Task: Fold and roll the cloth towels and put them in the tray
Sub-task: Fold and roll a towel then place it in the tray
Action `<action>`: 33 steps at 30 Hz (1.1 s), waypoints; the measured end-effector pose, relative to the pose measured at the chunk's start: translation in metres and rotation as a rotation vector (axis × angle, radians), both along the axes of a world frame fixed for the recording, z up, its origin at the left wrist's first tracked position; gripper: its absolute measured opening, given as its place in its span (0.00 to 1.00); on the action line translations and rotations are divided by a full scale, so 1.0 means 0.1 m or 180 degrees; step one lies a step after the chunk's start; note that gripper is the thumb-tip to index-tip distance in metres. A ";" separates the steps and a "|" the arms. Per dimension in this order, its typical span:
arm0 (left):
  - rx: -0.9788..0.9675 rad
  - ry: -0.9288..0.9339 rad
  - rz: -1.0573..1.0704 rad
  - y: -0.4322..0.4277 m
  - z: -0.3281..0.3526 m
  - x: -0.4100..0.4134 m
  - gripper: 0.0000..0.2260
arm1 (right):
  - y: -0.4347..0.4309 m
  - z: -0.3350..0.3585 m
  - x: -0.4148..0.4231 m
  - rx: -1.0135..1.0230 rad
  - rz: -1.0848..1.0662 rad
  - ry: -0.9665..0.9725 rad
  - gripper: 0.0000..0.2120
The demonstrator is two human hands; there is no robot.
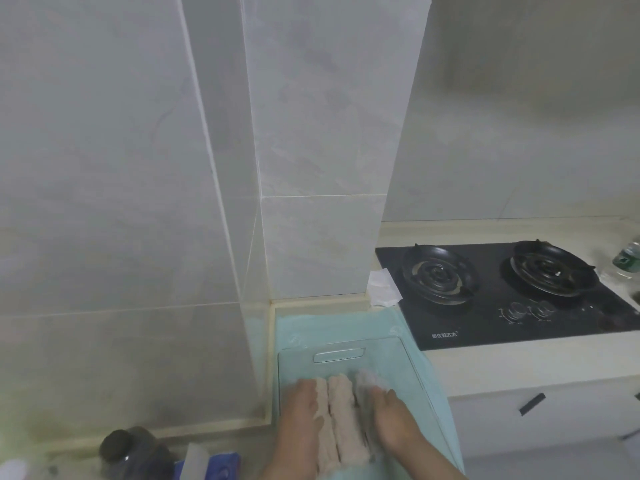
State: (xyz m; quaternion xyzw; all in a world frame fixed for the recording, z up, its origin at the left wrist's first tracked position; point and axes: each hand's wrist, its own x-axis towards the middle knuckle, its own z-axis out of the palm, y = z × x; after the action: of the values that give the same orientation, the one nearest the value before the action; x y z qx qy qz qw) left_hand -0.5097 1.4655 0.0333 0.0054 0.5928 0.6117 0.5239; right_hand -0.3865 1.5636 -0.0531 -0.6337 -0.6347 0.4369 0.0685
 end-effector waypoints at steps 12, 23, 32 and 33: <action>0.0801 0.1156 0.1268 -0.40 0.70 0.04 0.21 | 0.30 1.22 0.29 -0.0360 0.0345 0.2012 0.16; 0.0950 0.1774 0.2584 -1.69 1.19 1.51 0.26 | 0.00 2.17 1.03 -0.0693 0.1553 0.2860 0.19; 0.0475 0.2585 0.4012 -3.81 1.54 2.86 0.23 | -2.09 2.59 1.08 -0.0971 0.3510 0.3100 0.09; 0.0280 0.2831 0.4142 -4.07 1.55 3.04 0.20 | -2.35 2.61 1.13 -0.0935 0.3742 0.3103 0.08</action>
State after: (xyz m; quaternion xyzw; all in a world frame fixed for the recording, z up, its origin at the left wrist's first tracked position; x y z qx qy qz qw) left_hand -0.2055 1.0588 0.1887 -0.0778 0.6060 0.7586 -0.2262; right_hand -0.2734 1.3287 0.2077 0.0680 -0.7003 0.7105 0.0123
